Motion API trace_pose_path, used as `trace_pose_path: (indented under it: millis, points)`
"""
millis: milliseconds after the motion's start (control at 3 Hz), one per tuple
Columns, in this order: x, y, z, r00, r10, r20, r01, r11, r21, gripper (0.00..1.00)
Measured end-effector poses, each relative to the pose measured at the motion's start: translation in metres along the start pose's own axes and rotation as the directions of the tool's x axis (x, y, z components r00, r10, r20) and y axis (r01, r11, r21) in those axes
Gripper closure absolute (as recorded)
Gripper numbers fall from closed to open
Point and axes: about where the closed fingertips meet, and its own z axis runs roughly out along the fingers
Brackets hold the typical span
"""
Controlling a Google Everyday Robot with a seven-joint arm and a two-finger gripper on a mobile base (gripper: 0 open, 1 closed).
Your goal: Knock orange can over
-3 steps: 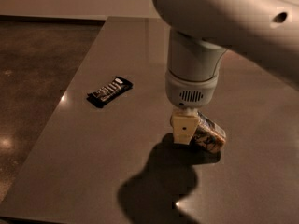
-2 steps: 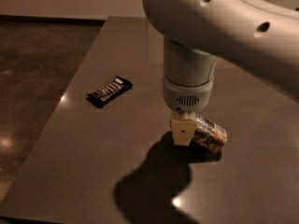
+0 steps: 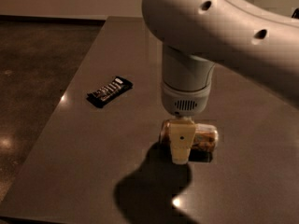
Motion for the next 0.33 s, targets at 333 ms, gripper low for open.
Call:
trace_pose_path:
  millis: [333]
  points:
    - [0.0, 0.0, 0.0, 1.0, 0.0, 0.0, 0.0, 1.0, 0.0, 0.0]
